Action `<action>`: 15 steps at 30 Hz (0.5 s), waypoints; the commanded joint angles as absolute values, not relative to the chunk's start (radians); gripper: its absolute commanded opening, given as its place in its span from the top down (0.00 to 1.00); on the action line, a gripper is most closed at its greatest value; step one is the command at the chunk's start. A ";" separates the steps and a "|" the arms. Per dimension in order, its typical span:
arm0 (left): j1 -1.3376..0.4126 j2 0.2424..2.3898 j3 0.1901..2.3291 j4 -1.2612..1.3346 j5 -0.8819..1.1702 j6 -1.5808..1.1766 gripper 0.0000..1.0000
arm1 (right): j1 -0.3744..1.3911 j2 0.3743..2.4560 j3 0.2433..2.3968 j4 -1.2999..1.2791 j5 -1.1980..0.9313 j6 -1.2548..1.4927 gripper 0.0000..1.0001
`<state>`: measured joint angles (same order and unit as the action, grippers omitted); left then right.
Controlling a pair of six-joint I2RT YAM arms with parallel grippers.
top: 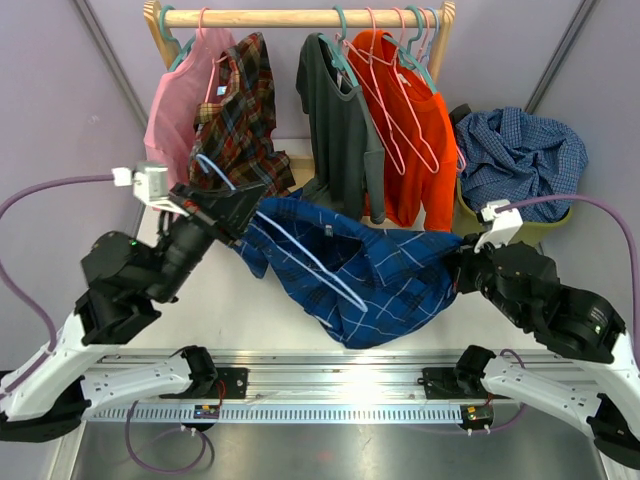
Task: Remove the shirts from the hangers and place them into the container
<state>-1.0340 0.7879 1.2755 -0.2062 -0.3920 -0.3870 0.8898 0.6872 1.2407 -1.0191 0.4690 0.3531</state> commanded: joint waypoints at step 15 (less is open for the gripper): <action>-1.031 0.828 1.006 0.334 0.058 -0.743 1.00 | 0.888 0.842 1.272 -0.986 0.193 0.298 0.98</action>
<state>-1.0313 0.8612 1.0008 0.1665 -0.0311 -0.6971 0.8894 0.8703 1.2354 -1.0153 0.2432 0.3244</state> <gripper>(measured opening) 0.105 0.023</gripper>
